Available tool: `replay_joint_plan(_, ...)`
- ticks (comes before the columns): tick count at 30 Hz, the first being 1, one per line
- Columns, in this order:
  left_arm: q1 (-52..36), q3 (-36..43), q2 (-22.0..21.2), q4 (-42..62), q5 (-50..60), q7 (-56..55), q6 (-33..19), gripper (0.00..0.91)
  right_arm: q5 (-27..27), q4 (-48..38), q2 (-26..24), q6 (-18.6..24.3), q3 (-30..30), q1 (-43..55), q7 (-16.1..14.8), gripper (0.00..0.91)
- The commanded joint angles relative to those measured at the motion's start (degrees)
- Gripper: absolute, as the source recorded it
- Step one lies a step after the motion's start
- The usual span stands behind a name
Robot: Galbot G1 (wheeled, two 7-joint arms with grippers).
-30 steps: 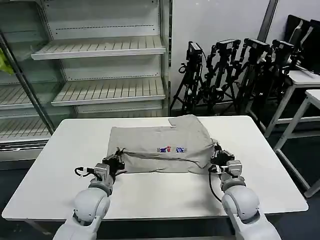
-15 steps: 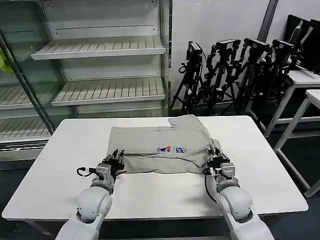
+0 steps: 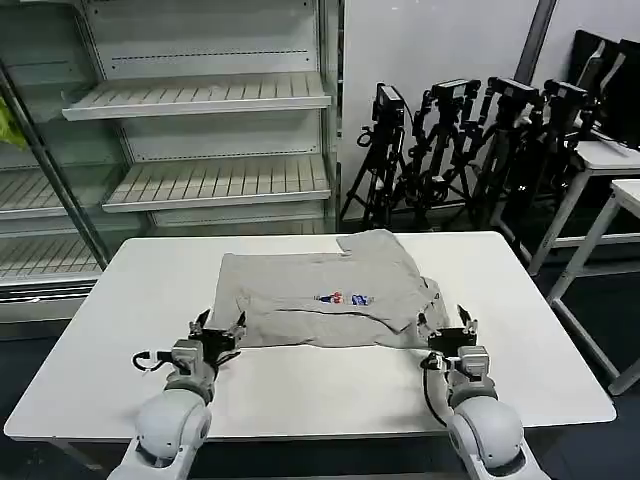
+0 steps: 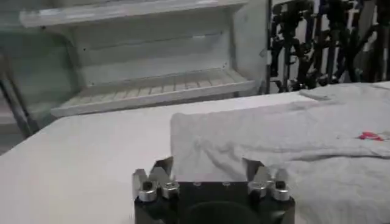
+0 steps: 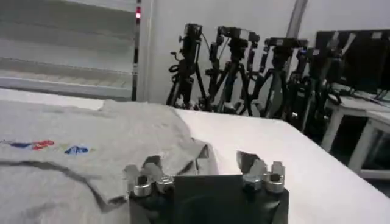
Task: Fold and organize the clothes.
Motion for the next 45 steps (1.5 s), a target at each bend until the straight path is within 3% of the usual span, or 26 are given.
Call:
replay_joint_plan(1, 2.1, -1.5, 0.1, 2.5, -2.9, 0.0, 0.2, 0.01, 1.8, -1.7, 0.3, -3.3, 0.1, -1.0, 0.5, 0.0)
replay_joint_plan(17, 6.3, -1.8, 0.4, -1.7, -4.2, 1.6, 0.2, 0.01, 5.2, 1.3, -1.1, -3.6, 0.6, -3.5, -0.1, 0.0)
replay_joint_plan(26, 18.8, -5.2, 0.4, -14.3, -4.3, 1.5, 0.2, 0.01, 4.5, 15.9, -4.2, -3.6, 3.7, -17.4, 0.5, 0.0)
replay_joint_plan(29, 25.0, -7.0, -0.8, -18.4, -3.2, 1.2, 0.2, 0.01, 1.6, 20.4, -4.1, -3.6, 4.5, -22.8, 0.4, 0.0)
replay_joint_plan(30, 26.9, -7.9, -1.3, -20.2, -3.1, 1.2, 0.1, 0.212, 0.9, 21.7, -3.9, -3.6, 4.8, -24.6, 0.3, 0.282)
replay_joint_plan(31, 29.4, -8.4, -1.5, -21.8, -3.1, 1.3, 0.1, 0.494, 0.4, 23.3, -3.6, -3.6, 5.2, -26.2, 0.4, 0.907)
replay_joint_plan(32, 30.5, -8.8, -1.6, -22.2, -3.1, 1.3, 0.1, 0.856, 0.2, 24.0, -3.5, -3.6, 5.4, -26.9, 0.5, 0.907)
replay_joint_plan(33, 32.6, -9.6, -1.7, -23.4, -3.0, 1.2, 0.1, 0.907, -0.6, 25.1, -3.3, -3.6, 5.6, -28.7, 1.1, 0.907)
replay_joint_plan(38, 35.8, -12.5, -0.5, -25.9, -2.6, 0.9, 0.2, 0.907, -3.3, 28.3, -3.2, -3.5, 6.1, -31.2, 1.2, 0.907)
replay_joint_plan(45, 32.7, -19.4, 1.7, -32.0, -3.7, 1.3, 0.3, 0.907, 1.2, 32.6, -4.2, -2.9, 10.6, -24.5, 1.7, 0.907)
